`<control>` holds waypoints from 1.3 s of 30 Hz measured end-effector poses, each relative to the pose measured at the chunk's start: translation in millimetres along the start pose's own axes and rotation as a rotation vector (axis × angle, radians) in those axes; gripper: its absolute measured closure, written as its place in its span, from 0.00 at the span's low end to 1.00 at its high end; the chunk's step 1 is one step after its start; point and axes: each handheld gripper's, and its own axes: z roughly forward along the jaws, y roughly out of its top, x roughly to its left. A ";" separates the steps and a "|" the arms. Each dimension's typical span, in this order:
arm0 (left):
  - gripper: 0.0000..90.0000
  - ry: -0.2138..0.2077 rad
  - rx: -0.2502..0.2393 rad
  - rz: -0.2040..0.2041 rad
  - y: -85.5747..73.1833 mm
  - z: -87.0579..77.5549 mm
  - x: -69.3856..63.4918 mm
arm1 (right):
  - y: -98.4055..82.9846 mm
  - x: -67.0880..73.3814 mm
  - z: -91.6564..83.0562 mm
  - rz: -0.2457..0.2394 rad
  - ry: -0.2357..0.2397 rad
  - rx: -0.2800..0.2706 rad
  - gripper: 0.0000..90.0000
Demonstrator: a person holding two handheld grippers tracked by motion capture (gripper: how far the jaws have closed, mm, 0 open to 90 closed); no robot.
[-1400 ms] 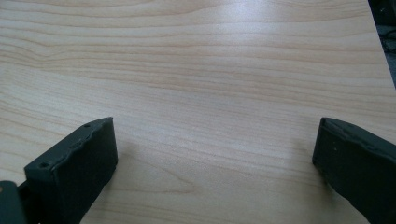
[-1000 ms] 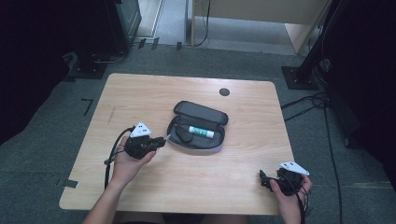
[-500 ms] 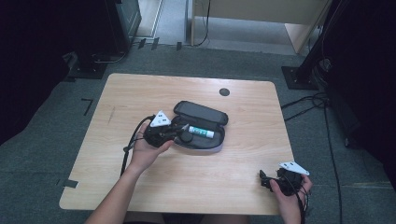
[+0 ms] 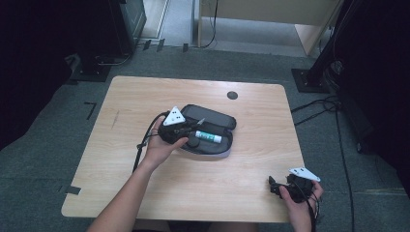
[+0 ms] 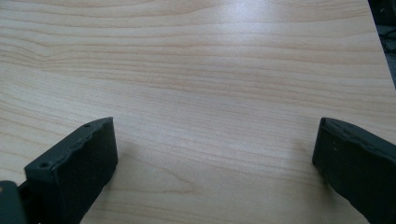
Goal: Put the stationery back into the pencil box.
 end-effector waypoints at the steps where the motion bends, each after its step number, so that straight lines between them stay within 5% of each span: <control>1: 0.91 0.001 -0.014 0.017 1.0 0.8 -0.9 | 0.0 0.0 0.0 0.000 0.000 0.000 0.00; 9: 0.91 -0.005 -0.046 0.016 -2.8 12.8 4.5 | 0.0 -0.2 0.0 -0.003 -0.001 0.000 0.00; 15: 0.91 0.034 -0.059 0.030 -5.8 22.4 6.2 | -0.1 -0.2 -0.1 -0.003 0.000 0.001 0.00; 20: 0.90 0.037 -0.025 0.039 -9.9 28.4 6.3 | -0.1 -0.2 -0.3 0.000 0.000 0.001 0.00; 30: 0.87 -0.047 0.032 0.068 -15.7 26.7 -8.1 | 0.0 0.0 -0.2 0.002 0.000 0.000 0.00; 39: 0.82 -0.101 0.075 0.018 -24.1 25.7 -16.7 | -0.1 -0.2 -0.3 -0.001 0.000 0.001 0.00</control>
